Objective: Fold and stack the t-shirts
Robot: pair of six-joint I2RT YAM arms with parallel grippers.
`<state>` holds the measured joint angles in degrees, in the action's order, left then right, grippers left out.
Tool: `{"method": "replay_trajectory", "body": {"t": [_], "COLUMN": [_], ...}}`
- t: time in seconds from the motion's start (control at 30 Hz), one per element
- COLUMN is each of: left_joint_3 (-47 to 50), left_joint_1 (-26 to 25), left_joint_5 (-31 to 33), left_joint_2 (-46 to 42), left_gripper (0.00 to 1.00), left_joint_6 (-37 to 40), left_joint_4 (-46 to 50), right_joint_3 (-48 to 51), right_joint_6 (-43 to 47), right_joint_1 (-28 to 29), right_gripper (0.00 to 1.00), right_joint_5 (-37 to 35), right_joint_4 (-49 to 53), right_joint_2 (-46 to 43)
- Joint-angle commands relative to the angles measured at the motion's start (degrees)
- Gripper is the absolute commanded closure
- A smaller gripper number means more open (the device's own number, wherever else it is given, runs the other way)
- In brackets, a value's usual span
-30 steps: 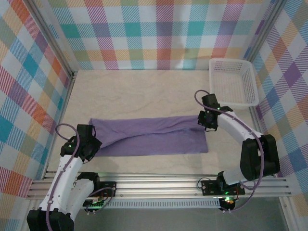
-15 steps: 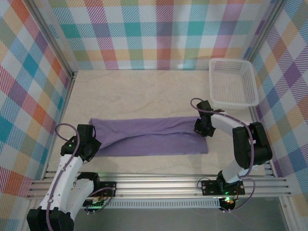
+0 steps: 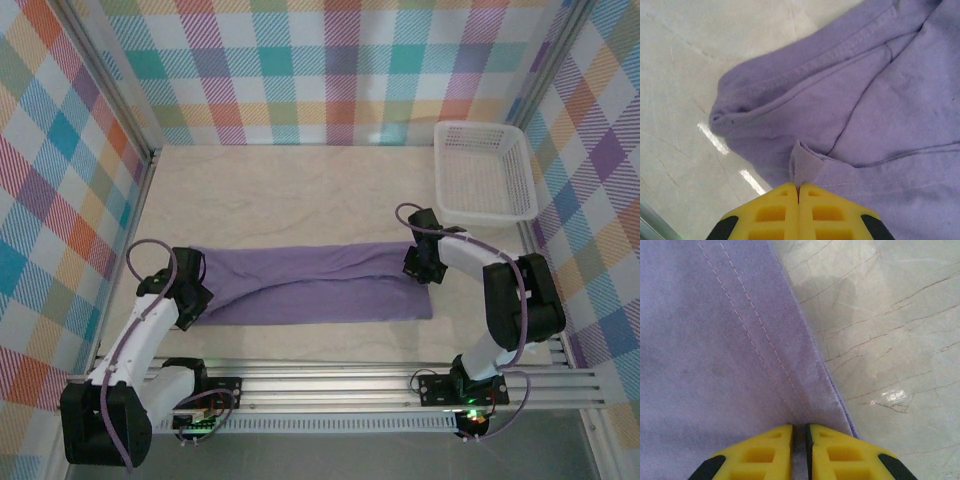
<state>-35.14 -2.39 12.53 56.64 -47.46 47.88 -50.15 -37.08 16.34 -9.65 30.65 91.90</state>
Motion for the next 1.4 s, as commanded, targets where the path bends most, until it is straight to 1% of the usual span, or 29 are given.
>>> {"method": "replay_trajectory", "body": {"t": [0.0,0.1,0.33,0.43,0.5,0.53,0.57,0.6,0.7,0.77,0.83,0.9,0.97,1.07,1.13,1.2,1.23,1.27,1.3,1.37], "left_joint_3": [-3.6,-5.1,-5.0,-6.6,-7.8,-8.5,-9.1,-9.7,-11.3,-11.7,-12.0,-12.9,-13.2,-13.2,-12.1,-9.8,-9.0,-7.9,-7.2,-6.3], "left_joint_1": [-0.1,-0.1,-0.1,-0.1,0.0,-0.1,0.0,-0.1,-0.1,-0.3,-1.2,-2.4,-3.3,-3.7,-3.8,-4.8,-5.4,-6.3,-7.2,-8.1], "left_joint_5": [5.4,7.4,9.3,12.8,14.0,14.5,14.9,15.1,14.9,14.1,14.1,14.3,12.6,7.4,1.1,-6.5,-8.5,-10.2,-11.4,-12.2], "left_joint_2": [1.9,3.8,10.1,13.7,16.2,17.6,18.8,20.0,21.8,20.0,15.9,11.3,8.2,6.5,6.0,5.8,6.0,6.4,6.9,7.9], "left_gripper": [1.0,1.0,1.0,1.0,0.99,0.95,0.88,0.76,0.58,0.54,0.49,0.47,0.47,0.48,0.51,0.55,0.57,0.59,0.62,0.64], "left_joint_6": [2.8,3.8,4.6,5.9,7.1,7.6,7.9,8.3,8.2,7.8,7.6,6.9,6.6,4.6,1.5,-2.9,-5.2,-7.7,-9.6,-12.1], "left_joint_4": [-0.4,-0.5,-2.7,-3.9,-5.0,-5.4,-5.5,-5.4,-4.3,-3.5,-2.4,-0.3,1.0,2.6,1.6,-2.1,-3.1,-4.2,-4.8,-4.5], "right_joint_3": [-0.8,-1.0,-1.1,-1.3,-1.3,-1.3,-1.3,-1.4,-1.8,-2.0,-2.3,-2.5,-2.3,-2.6,-2.8,-3.1,-3.3,-3.5,-4.2,-5.8], "right_joint_6": [0.2,0.2,0.6,1.3,1.6,1.7,1.8,1.9,2.2,2.6,3.0,3.4,3.9,4.0,3.6,3.3,3.5,4.0,4.3,4.8], "right_joint_1": [0.4,0.4,0.5,0.6,0.9,1.0,1.0,1.0,1.1,1.3,1.7,2.3,2.8,4.2,5.6,7.1,7.3,7.3,7.3,7.1], "right_gripper": [0.84,0.83,0.83,0.83,0.83,0.83,0.83,0.83,0.82,0.82,0.82,0.82,0.81,0.81,0.81,0.81,0.81,0.81,0.81,0.83], "right_joint_5": [-1.5,-1.7,-1.2,-1.2,-1.2,-1.3,-1.4,-1.5,-2.2,-2.9,-4.1,-5.9,-6.5,-5.5,-3.8,-1.5,0.2,2.6,3.4,2.5], "right_joint_4": [1.6,1.6,1.0,1.0,1.0,1.1,1.1,1.2,1.9,2.4,3.1,3.7,3.5,3.0,2.4,0.9,-0.1,-1.2,-1.0,0.9], "right_joint_2": [0.3,0.1,0.1,-0.2,-0.5,-0.8,-1.0,-1.4,-2.6,-3.7,-5.2,-7.1,-8.6,-9.3,-8.8,-7.9,-7.3,-6.1,-4.6,-1.1]}}
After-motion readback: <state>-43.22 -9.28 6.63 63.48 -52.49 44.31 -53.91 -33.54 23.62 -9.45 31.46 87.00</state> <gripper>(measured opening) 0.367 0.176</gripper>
